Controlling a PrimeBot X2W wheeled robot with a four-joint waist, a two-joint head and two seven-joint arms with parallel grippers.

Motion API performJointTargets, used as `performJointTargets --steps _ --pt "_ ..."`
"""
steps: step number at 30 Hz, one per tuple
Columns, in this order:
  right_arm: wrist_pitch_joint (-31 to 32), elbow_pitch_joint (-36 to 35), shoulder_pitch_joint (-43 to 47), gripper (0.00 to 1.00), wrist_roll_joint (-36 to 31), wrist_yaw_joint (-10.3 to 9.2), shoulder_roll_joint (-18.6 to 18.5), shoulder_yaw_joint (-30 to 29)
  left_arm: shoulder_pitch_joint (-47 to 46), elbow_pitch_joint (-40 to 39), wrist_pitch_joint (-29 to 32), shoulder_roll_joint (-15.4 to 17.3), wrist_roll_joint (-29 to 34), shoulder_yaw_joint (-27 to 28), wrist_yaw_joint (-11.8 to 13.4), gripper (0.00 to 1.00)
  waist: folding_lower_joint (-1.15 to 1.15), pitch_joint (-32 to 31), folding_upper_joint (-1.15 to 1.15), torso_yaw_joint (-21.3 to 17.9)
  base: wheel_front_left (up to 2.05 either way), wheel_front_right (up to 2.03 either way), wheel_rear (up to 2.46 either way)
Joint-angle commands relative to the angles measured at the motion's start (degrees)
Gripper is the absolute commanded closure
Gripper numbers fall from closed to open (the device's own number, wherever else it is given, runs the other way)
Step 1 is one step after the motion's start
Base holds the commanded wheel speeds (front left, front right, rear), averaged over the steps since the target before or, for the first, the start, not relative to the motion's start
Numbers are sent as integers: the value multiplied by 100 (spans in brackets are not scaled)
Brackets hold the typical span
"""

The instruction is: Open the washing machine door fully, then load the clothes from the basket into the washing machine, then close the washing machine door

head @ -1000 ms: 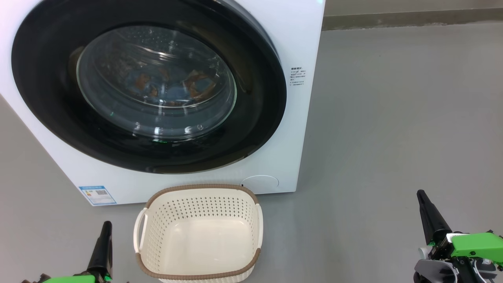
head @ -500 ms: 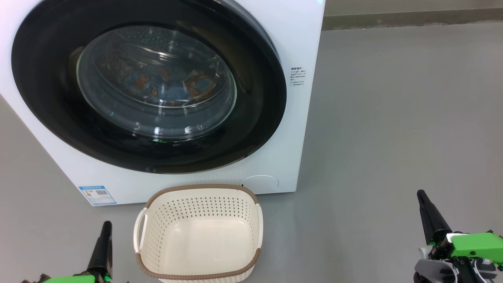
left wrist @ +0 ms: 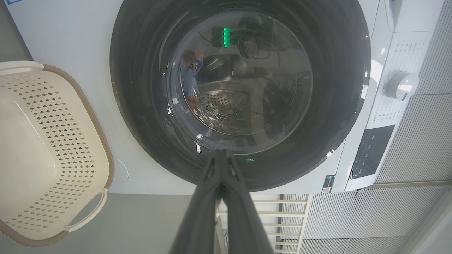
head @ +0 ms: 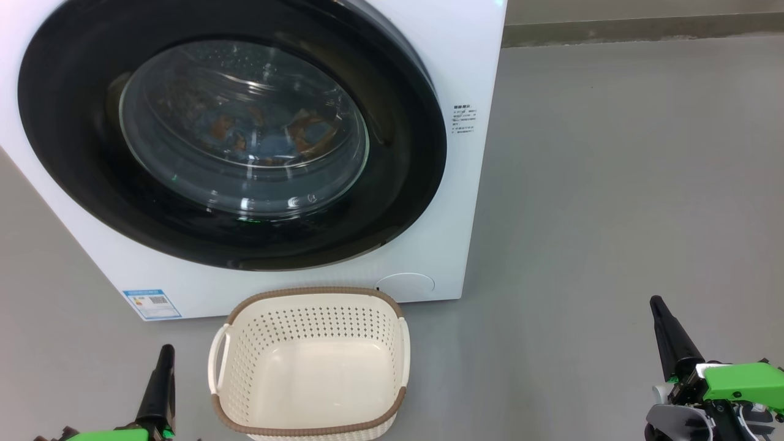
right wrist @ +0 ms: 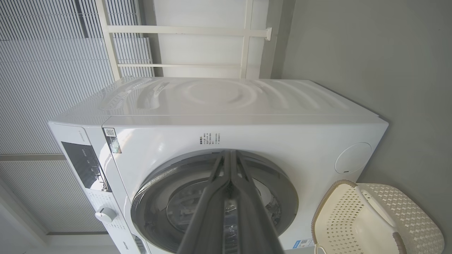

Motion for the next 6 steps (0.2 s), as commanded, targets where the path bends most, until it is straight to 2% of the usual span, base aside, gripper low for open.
performJointTargets --steps 1,6 --pt "39 -167 -248 100 -5 1 -47 103 -243 -180 36 53 -51 187 -13 100 0 0 0 0 0 0 0" --pt "40 -167 -248 100 -5 1 -46 102 -243 -180 36 53 -51 187 -13 100 0 0 0 0 0 0 0"
